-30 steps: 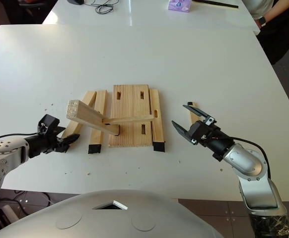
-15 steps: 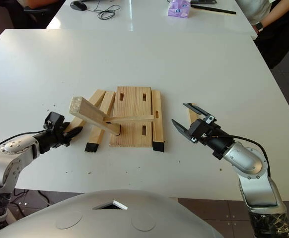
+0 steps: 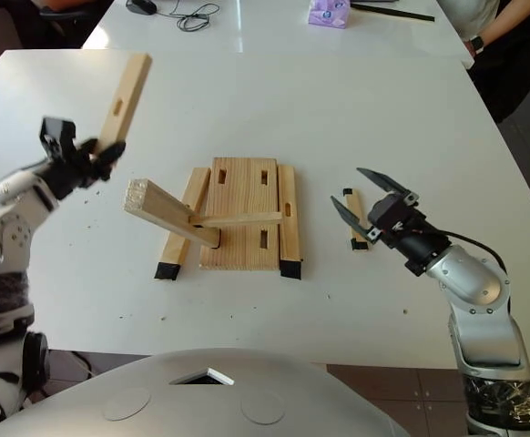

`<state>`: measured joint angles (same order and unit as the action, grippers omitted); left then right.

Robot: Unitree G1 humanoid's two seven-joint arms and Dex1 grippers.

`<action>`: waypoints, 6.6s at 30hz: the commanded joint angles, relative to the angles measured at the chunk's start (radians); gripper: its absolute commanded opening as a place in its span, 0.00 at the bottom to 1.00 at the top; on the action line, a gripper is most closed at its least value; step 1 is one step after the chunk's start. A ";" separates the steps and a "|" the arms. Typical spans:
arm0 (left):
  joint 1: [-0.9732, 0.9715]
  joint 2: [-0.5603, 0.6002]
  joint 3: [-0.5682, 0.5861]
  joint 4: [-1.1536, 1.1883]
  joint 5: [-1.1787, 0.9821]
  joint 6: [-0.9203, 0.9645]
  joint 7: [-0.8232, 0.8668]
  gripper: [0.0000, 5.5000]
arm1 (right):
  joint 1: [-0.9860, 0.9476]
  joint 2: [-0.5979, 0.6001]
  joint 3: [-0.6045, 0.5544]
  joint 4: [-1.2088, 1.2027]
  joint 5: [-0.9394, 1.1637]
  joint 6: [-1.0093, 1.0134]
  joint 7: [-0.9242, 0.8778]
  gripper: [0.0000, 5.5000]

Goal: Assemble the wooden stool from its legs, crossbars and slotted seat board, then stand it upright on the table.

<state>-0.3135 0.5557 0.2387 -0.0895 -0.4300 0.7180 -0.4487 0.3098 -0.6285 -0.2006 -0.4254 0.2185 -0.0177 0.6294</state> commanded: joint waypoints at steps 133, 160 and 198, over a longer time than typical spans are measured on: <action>-0.146 0.239 -0.309 0.247 0.120 -0.597 -0.628 0.78 | -0.700 -0.267 -0.025 0.019 0.624 0.696 0.328 0.37; 0.392 0.316 -0.332 -0.220 0.116 -0.510 -0.711 0.78 | -0.218 -0.211 0.043 -0.182 0.405 0.425 0.422 0.37; 0.243 0.267 -0.394 -0.166 0.153 -0.460 -0.699 0.78 | -0.242 -0.229 0.185 -0.177 0.313 0.337 0.462 0.37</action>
<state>-0.0582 0.8186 -0.1451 -0.2574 -0.2859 0.2686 -1.1370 0.0843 -0.8324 -0.0343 -0.6210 0.5711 0.3227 1.0755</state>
